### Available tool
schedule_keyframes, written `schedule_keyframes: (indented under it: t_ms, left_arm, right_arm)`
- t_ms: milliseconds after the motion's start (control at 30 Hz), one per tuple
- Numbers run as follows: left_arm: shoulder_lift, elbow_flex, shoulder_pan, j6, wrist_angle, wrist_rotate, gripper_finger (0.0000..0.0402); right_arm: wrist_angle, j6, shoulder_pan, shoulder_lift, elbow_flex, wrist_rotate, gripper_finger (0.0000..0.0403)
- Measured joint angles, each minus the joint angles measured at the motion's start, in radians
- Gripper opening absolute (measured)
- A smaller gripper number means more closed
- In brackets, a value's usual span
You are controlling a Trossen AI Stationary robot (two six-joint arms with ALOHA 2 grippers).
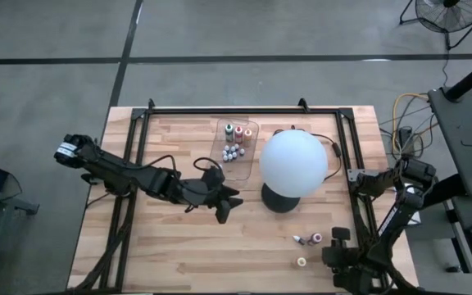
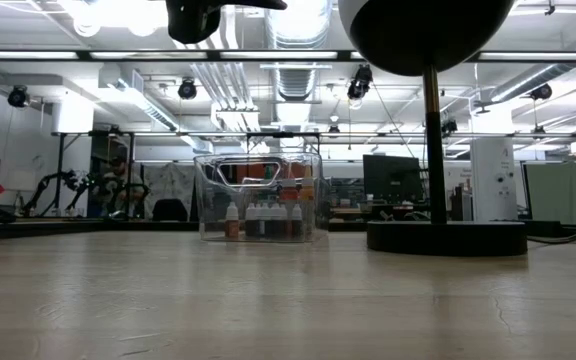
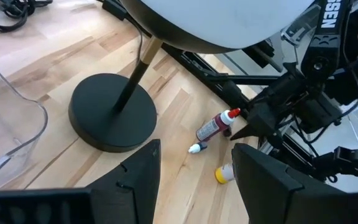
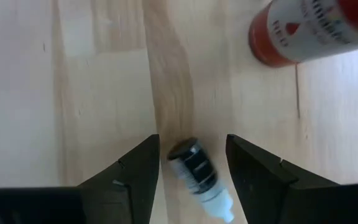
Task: Pick & Place food coloring
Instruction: Put the small black food coloring bottle into the transparent bin
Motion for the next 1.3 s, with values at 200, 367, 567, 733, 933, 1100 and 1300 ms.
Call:
schedule_keyframes:
  t_ms: [200,367,567,733,933,1100,1300]
  left_arm:
    - [0.0,0.0,0.0,0.002,0.0,0.024,0.017]
    - [0.0,0.0,0.0,0.01,0.0,0.034,0.017]
    - [0.0,0.0,0.0,0.015,0.0,0.034,0.017]
    - [0.0,0.0,0.0,0.017,0.0,0.034,0.017]
    - [0.0,0.0,0.0,0.021,0.0,0.034,0.017]
    - [0.0,0.0,0.0,0.021,0.0,0.034,0.017]
    - [0.0,0.0,0.0,0.019,0.0,0.034,0.017]
  right_arm:
    - [-0.003,-0.001,0.001,0.008,0.0,-0.011,0.0173]
    - [-0.003,-0.026,-0.001,0.007,0.0,-0.01,0.0171]
    - [-0.003,-0.042,-0.001,0.007,0.0,-0.01,0.017]
    - [0.001,-0.053,-0.001,0.007,0.0,-0.01,0.0156]
    - [0.002,-0.053,-0.001,0.007,0.0,-0.014,0.0116]
    - [0.003,-0.053,-0.001,0.006,0.0,-0.014,0.0075]
    - [0.006,0.001,-0.001,0.001,0.0,-0.008,0.0054]
